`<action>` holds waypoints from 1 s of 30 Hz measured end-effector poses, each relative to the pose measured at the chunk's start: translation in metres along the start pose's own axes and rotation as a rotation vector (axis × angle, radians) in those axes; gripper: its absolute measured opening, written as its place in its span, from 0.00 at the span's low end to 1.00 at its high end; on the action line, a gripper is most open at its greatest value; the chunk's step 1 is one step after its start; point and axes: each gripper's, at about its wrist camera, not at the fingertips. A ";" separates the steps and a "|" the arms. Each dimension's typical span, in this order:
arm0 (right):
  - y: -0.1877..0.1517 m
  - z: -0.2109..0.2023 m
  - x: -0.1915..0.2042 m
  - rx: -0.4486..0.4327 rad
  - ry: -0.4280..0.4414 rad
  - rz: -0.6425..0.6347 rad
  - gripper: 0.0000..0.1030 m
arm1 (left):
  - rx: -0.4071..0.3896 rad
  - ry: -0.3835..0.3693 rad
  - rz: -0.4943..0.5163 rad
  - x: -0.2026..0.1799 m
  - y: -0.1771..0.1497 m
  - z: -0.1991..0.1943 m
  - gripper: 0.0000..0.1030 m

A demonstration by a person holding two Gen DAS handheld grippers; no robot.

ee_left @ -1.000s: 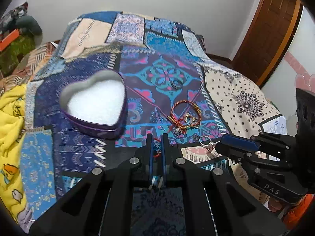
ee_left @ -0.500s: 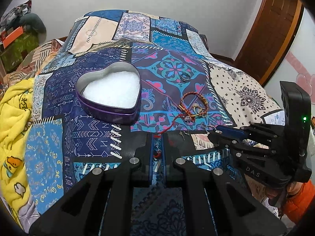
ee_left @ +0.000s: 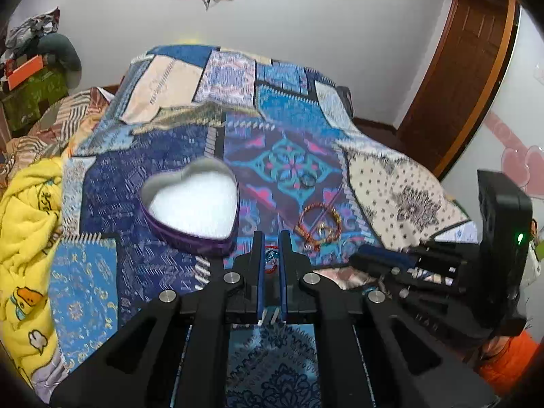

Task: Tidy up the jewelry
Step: 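Carry both items over the heart tin and open both grippers to drop them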

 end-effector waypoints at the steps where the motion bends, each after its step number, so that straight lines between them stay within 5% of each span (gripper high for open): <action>1: 0.001 -0.002 0.001 -0.005 0.007 0.000 0.10 | -0.011 0.001 0.004 -0.001 0.003 -0.003 0.06; 21: 0.062 -0.022 0.031 -0.163 0.100 -0.018 0.10 | -0.224 0.109 0.076 0.018 0.069 -0.060 0.06; 30: 0.085 -0.001 0.054 -0.160 0.157 -0.051 0.10 | -0.220 0.111 0.055 0.044 0.078 -0.049 0.06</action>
Point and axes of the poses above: each gripper's, at about its wrist camera, not at the fingertips, and z roughly the way its jaws point, x to its left, y to its top, and after that the axes turned 15 degrees about -y, right-handed
